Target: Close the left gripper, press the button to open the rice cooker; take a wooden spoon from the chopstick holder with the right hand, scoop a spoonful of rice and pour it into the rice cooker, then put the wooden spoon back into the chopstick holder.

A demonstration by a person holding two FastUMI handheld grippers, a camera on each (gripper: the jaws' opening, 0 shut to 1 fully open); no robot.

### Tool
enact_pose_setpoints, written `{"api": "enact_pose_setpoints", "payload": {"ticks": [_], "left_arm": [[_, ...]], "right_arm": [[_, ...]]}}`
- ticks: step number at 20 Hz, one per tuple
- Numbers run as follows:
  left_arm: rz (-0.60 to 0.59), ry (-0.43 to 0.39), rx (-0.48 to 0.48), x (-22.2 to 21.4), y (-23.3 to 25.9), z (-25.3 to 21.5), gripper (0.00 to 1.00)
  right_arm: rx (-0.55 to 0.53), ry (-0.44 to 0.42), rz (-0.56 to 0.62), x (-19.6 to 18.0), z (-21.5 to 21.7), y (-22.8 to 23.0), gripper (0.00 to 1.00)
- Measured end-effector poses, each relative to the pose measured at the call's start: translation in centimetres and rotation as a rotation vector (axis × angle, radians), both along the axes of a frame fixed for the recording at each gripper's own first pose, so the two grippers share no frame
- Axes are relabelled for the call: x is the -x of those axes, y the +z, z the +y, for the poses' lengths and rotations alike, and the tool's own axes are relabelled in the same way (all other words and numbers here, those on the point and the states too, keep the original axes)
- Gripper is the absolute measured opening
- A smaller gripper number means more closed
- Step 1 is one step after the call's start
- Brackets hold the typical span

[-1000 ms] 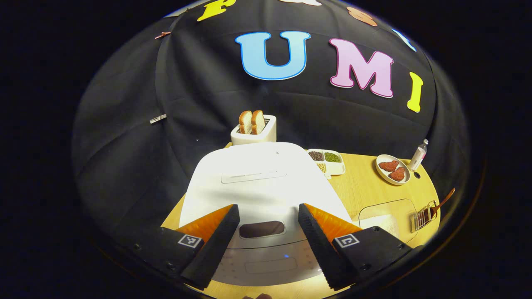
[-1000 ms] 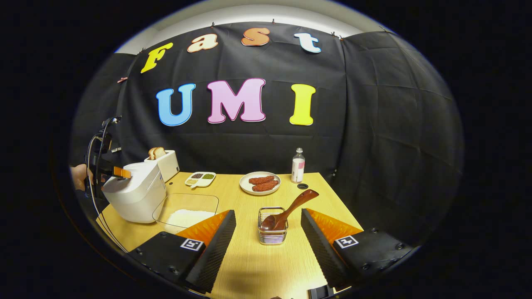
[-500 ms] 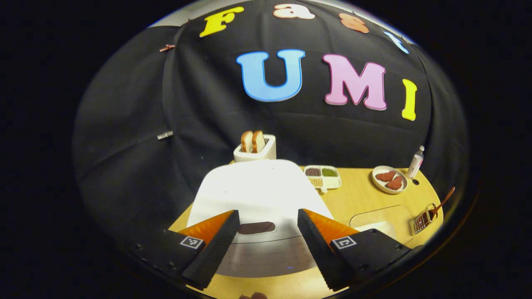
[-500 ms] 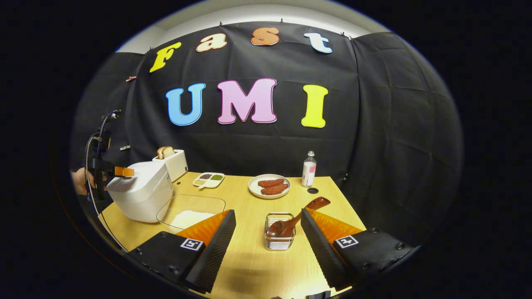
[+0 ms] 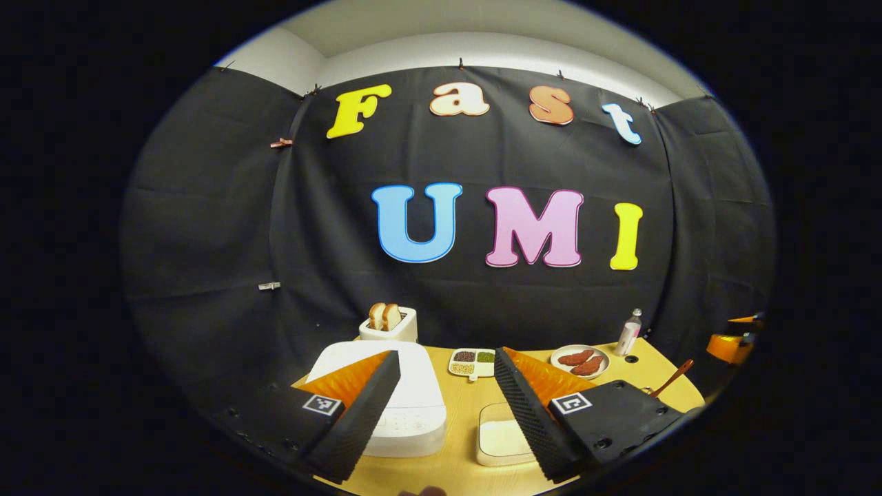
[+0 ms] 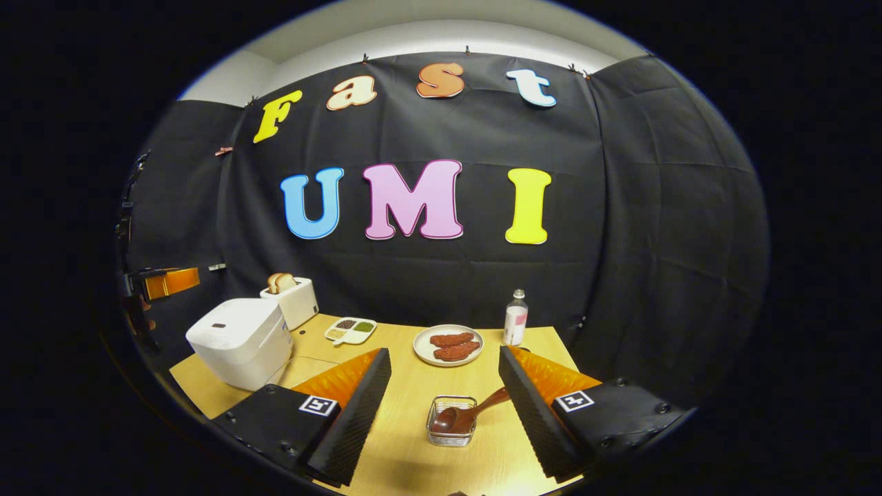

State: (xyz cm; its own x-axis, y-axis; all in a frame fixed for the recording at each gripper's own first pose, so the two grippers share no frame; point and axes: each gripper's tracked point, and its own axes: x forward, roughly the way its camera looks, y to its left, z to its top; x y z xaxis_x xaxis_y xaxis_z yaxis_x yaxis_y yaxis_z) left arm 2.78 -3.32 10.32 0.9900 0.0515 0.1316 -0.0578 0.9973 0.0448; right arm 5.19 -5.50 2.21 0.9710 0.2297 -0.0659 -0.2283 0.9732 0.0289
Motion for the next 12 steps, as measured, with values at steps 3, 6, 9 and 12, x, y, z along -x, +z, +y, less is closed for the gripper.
{"api": "enact_pose_setpoints", "payload": {"ticks": [3, 6, 9, 12], "left_arm": [[-0.011, 0.063, 0.02, 2.6, 0.6, 0.5, 0.95], [-0.009, 0.034, 0.041, 5.0, -0.6, 0.0, 0.95], [0.013, -0.006, 0.021, 7.0, -3.3, 0.8, 0.95], [0.007, -0.066, 0.019, 9.0, -4.8, 0.9, 0.96]], "right_arm": [[-0.001, -0.006, -0.033, 2.1, 0.2, 1.5, 0.98], [0.006, -0.059, -0.064, 5.1, 0.2, 1.7, 0.99], [-0.013, -0.11, -0.036, 8.6, 1.0, 0.3, 0.98], [-0.016, -0.151, -0.058, 11.7, 1.1, -0.1, 0.99]]}}
